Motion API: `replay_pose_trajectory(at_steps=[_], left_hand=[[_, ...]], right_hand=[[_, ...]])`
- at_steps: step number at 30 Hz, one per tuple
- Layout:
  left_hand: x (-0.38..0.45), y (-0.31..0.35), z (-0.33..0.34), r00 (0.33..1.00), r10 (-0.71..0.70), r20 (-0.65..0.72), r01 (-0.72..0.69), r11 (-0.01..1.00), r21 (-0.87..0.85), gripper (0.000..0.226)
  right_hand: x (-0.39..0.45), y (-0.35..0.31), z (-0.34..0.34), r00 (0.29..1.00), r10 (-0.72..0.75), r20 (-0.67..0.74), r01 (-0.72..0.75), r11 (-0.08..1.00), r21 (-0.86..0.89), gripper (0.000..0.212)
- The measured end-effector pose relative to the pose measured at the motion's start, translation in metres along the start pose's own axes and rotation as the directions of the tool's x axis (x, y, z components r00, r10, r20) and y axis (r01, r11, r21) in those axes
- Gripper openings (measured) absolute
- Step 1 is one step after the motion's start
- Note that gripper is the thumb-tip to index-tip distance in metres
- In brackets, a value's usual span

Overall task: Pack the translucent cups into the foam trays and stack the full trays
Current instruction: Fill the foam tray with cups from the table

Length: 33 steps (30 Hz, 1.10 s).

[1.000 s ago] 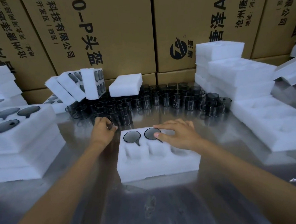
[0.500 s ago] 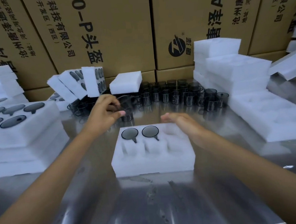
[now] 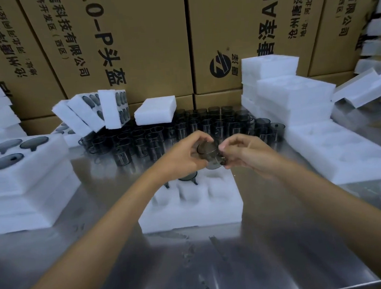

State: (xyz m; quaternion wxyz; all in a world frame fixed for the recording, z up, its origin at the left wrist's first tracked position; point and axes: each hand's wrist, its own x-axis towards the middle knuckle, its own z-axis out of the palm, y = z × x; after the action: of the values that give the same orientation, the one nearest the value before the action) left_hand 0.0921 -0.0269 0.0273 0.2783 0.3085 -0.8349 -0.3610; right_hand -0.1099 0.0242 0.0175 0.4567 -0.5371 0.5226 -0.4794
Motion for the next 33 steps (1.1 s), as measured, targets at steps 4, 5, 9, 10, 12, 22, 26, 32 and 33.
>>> replay_pose_trajectory(at_steps=[4,5,9,10,12,22,26,32,33], left_hand=[[0.009,-0.004,0.013,0.999,-0.038,0.021,0.036,0.995,0.094,0.057],[0.011,-0.007,0.014,0.998,-0.064,0.028,0.061,0.993,0.105,0.058],[0.011,-0.021,0.018,0.997,-0.080,0.022,0.075,0.982,0.175,0.062],[0.010,-0.024,0.019,0.998,-0.064,0.004,0.062,0.976,0.207,0.062],[0.009,-0.027,0.022,0.999,-0.043,-0.015,0.045,0.962,0.270,0.062],[-0.007,-0.034,0.026,0.957,-0.142,0.252,-0.032,0.814,0.580,0.074],[-0.016,-0.037,0.035,0.938,-0.203,0.280,-0.031,0.758,0.652,0.071],[-0.020,-0.037,0.044,0.954,-0.194,0.227,0.003,0.766,0.643,0.068],[-0.020,-0.037,0.046,0.955,-0.196,0.223,0.009,0.769,0.639,0.069]], right_hand=[[0.003,0.008,0.008,0.997,0.074,0.032,-0.073,0.996,-0.049,0.025],[0.006,0.009,0.007,0.996,0.081,0.026,-0.079,0.993,-0.089,0.022],[0.016,0.011,-0.002,0.997,0.080,-0.001,-0.077,0.962,-0.264,0.011],[0.018,0.012,-0.002,0.997,0.073,-0.005,-0.071,0.959,-0.275,0.011],[0.022,0.015,0.001,0.998,0.056,-0.019,-0.059,0.954,-0.295,0.011],[0.020,0.048,-0.001,0.998,-0.062,0.007,0.058,0.879,-0.473,0.033],[0.018,0.059,0.002,0.998,0.016,0.056,0.006,0.928,-0.374,0.037],[0.023,0.067,0.004,0.999,0.002,0.042,0.006,0.985,-0.173,0.029],[0.024,0.070,0.005,0.999,-0.001,0.043,0.007,0.992,-0.130,0.026]])
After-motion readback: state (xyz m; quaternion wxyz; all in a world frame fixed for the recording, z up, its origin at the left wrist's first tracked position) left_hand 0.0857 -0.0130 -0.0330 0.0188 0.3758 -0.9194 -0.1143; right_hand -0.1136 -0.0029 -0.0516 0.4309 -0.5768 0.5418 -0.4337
